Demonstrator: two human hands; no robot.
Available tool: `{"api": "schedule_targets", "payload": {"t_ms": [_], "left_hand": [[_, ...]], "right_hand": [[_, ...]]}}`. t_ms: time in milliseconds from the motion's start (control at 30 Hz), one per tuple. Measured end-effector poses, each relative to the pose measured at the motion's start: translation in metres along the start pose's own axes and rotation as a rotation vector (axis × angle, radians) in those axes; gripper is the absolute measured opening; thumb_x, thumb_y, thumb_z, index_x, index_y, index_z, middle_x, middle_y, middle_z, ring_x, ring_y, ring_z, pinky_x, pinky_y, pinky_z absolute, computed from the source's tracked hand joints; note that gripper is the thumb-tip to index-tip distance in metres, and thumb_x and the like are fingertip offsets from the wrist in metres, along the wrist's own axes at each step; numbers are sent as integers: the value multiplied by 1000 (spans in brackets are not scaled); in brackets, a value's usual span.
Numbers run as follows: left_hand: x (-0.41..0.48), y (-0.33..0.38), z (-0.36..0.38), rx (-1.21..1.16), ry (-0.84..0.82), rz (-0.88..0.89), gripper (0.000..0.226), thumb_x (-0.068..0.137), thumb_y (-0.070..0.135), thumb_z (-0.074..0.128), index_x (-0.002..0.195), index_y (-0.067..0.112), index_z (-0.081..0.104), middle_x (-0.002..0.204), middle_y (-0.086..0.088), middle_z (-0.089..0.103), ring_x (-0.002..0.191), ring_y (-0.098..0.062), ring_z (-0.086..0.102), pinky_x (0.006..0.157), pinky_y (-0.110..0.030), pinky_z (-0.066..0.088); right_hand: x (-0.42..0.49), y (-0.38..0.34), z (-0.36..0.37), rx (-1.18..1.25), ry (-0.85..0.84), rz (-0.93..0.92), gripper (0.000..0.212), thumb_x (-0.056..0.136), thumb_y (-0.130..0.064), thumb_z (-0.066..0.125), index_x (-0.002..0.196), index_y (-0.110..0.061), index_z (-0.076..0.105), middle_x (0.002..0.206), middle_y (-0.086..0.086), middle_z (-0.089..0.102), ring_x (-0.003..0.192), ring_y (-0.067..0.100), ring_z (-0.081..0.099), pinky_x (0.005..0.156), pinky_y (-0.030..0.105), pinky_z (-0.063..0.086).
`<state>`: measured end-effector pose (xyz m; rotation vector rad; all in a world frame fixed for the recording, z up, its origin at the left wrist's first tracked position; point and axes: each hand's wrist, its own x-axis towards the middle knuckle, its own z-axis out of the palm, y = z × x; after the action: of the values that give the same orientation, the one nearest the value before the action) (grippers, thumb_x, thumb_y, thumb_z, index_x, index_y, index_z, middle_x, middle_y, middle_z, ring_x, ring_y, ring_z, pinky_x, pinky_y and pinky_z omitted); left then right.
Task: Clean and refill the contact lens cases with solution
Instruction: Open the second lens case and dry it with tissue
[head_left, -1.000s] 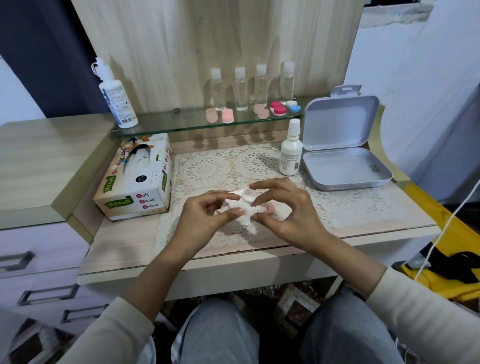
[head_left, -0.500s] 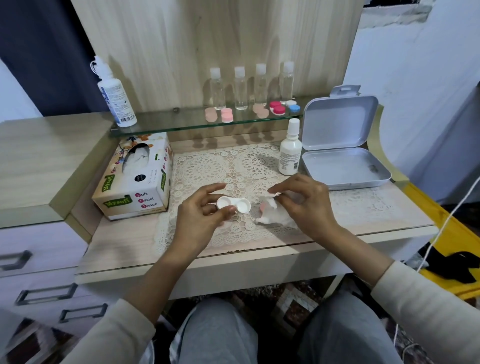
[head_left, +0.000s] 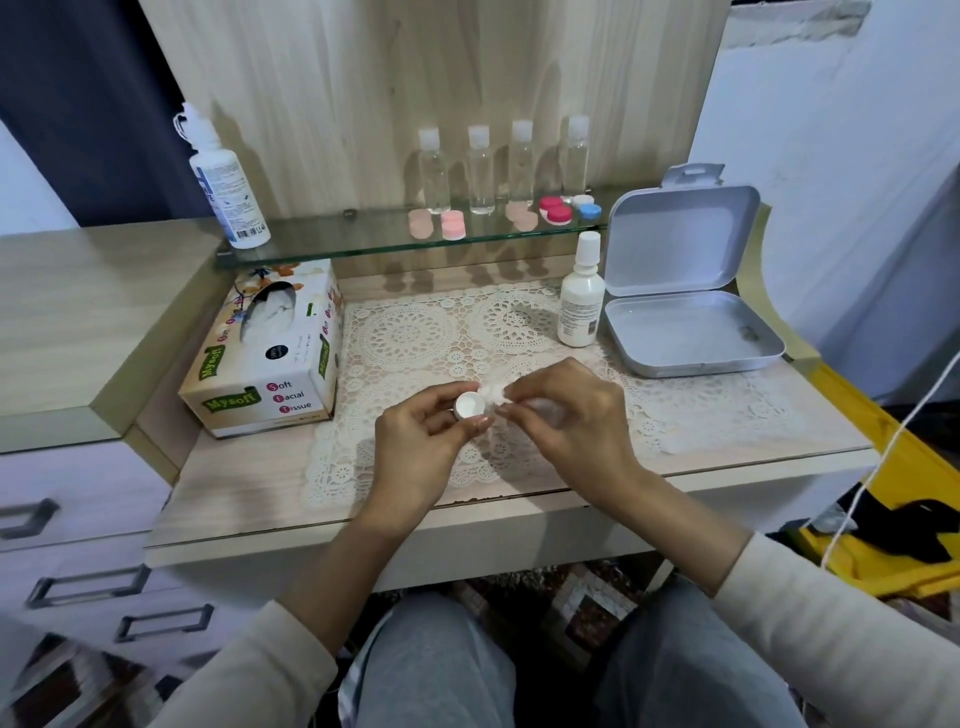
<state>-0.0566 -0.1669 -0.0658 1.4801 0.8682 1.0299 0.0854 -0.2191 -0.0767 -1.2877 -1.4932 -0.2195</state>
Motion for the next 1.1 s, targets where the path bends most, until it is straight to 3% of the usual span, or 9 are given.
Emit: {"api": "schedule_targets", "payload": {"t_ms": [133, 233, 433, 600, 700, 767, 867, 1100], "left_hand": [[0, -1, -2, -54, 4, -2, 33, 71, -10, 69, 94, 13, 66, 92, -3, 69, 81, -6, 68, 70, -16, 53], [0, -4, -5, -87, 1, -23, 31, 71, -11, 68, 93, 12, 66, 91, -1, 69, 80, -5, 68, 71, -15, 53], [0, -10, -4, -118, -17, -80, 26, 73, -7, 66, 93, 10, 67, 81, 4, 71, 77, -7, 68, 71, -18, 54], [-1, -9, -3, -100, -47, -69, 29, 73, -9, 66, 90, 14, 66, 86, 1, 70, 76, -4, 67, 68, -14, 52], [0, -10, -5, -94, -44, -66, 29, 73, -9, 67, 90, 14, 66, 87, 0, 70, 78, -6, 68, 71, -16, 53], [-1, -11, -5, -97, -42, -62, 29, 73, -10, 66, 89, 14, 66, 84, 1, 70, 76, -6, 68, 70, -16, 53], [-1, -13, -6, -109, -40, -65, 28, 73, -11, 65, 89, 12, 66, 80, 3, 71, 75, -6, 68, 67, -15, 52], [0, -15, -7, -128, -57, -82, 28, 73, -12, 65, 88, 11, 66, 85, 1, 70, 78, -7, 68, 68, -17, 54]], "right_hand": [[-9, 10, 1, -25, -109, -32, 21, 78, -26, 65, 87, -9, 74, 108, 10, 66, 96, 27, 60, 84, 26, 45], [-13, 17, 0, -51, -249, -112, 29, 81, -29, 61, 100, -9, 71, 116, 12, 64, 100, 25, 61, 87, 26, 45], [-8, 24, 1, -87, -312, -166, 27, 86, -20, 54, 103, -6, 70, 101, 16, 65, 87, 18, 62, 74, 20, 47], [-6, 23, 1, 1, -143, -98, 19, 83, -14, 59, 92, -1, 71, 81, 9, 67, 70, 6, 55, 61, 14, 45], [-7, 23, 2, -22, -81, -125, 17, 81, -17, 64, 83, -1, 70, 79, 9, 69, 69, 9, 58, 59, 24, 50], [-11, 26, 3, -66, -112, -198, 20, 81, -23, 64, 85, -5, 73, 86, 9, 70, 74, 18, 65, 61, 33, 53], [-11, 30, 0, -93, -210, -230, 29, 82, -36, 62, 91, -11, 74, 95, 11, 67, 79, 23, 64, 62, 34, 53], [-11, 35, 7, -142, -214, -295, 23, 66, -13, 83, 85, -7, 72, 78, 12, 65, 62, 24, 61, 46, 29, 49]]}}
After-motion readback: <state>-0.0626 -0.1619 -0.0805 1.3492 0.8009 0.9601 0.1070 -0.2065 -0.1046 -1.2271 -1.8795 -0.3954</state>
